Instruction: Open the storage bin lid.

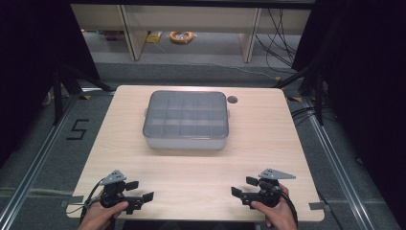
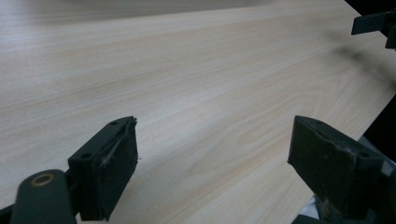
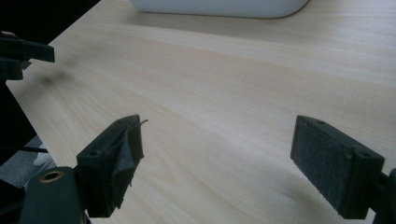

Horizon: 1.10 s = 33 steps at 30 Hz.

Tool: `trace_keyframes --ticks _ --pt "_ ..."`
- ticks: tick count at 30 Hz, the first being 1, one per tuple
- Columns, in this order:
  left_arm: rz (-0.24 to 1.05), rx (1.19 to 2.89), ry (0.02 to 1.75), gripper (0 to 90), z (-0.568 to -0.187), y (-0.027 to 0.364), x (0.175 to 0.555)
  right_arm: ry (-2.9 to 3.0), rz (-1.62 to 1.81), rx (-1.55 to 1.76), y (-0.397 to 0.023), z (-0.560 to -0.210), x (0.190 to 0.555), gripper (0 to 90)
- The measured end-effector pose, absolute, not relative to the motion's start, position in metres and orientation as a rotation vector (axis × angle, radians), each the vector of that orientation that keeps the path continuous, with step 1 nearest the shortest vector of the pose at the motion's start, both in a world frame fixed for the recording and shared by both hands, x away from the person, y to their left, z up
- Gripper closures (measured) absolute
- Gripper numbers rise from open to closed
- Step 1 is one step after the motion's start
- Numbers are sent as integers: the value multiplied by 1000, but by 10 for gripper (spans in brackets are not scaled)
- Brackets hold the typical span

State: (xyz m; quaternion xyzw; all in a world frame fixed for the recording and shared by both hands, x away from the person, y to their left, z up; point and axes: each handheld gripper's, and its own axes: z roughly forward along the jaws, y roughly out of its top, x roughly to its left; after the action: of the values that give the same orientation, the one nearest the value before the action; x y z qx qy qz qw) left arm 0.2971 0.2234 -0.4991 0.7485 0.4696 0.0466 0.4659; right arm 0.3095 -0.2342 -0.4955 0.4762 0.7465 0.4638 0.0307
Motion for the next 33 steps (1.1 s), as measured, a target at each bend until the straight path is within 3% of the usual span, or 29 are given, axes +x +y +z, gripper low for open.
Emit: trace_keyframes --ticks 24,33 --pt "138 1758 1178 152 -486 228 334 2237 1507 1407 -228 -476 363 213" --pt "172 1686 1225 157 -472 248 367 2171 1521 1372 -224 -463 387 242"
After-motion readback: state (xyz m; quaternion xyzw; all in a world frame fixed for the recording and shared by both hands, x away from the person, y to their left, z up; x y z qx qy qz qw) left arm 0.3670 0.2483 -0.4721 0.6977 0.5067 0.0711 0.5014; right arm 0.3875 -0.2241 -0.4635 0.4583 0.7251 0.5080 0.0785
